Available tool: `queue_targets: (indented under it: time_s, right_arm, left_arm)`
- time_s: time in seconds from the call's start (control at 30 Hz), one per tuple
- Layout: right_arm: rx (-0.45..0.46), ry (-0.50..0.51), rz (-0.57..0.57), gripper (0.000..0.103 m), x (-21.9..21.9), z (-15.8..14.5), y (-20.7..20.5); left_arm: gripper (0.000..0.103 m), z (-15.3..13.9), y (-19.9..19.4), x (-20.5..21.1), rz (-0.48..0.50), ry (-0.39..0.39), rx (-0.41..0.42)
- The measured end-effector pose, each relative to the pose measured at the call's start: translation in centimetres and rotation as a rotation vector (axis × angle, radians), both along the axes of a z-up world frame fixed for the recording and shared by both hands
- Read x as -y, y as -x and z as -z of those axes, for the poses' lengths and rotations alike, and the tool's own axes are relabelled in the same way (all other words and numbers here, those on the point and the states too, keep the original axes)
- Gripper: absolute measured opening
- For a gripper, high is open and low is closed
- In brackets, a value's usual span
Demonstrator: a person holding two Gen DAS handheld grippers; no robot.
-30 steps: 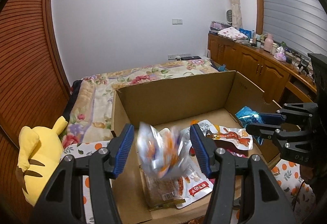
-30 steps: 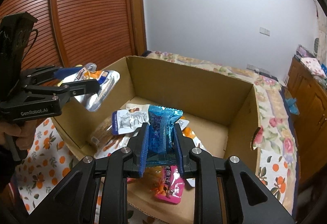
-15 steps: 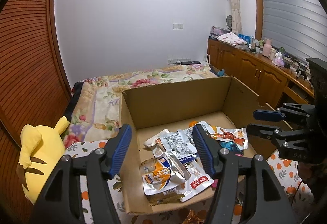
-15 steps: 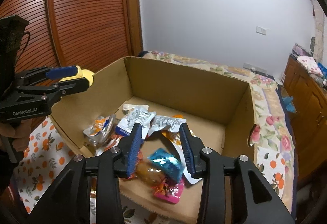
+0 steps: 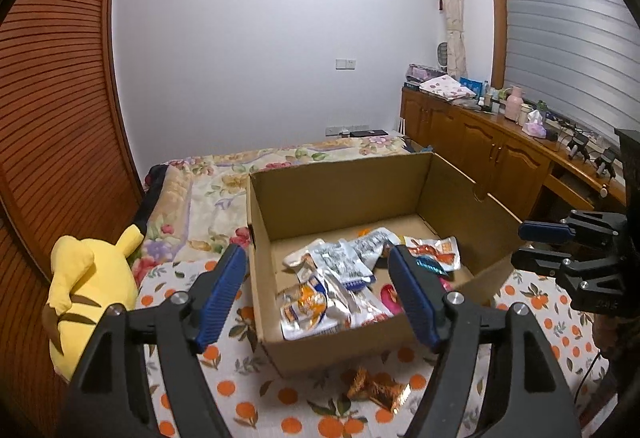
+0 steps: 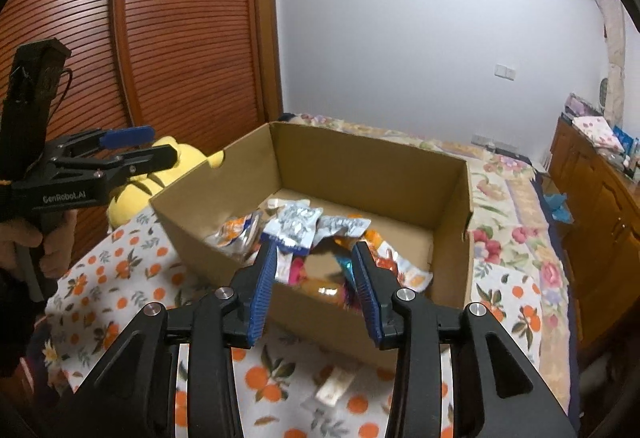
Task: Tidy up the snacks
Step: 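Move both tools back to the remaining snacks beside the box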
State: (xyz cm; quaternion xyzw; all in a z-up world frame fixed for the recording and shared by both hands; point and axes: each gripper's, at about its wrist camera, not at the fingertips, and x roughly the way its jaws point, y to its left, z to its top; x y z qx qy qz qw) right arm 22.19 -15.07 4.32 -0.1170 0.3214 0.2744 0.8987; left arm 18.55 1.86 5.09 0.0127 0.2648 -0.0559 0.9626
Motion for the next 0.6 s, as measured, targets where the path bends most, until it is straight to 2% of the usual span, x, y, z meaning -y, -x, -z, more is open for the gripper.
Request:
queue_targets:
  time_s: [0.23, 0.6]
  right_arm:
    - [-0.025, 0.017, 0.02, 0.04, 1.1, 1.2, 2.5]
    - [-0.12, 0.054, 0.057, 0.04, 2.5, 5.7, 3.5]
  left_arm:
    - [0.074, 1.6, 2.6, 0.3, 0.013, 0.01, -0.024]
    - [0.074, 5.2, 4.1, 1.2, 0.031, 0.034, -0.099]
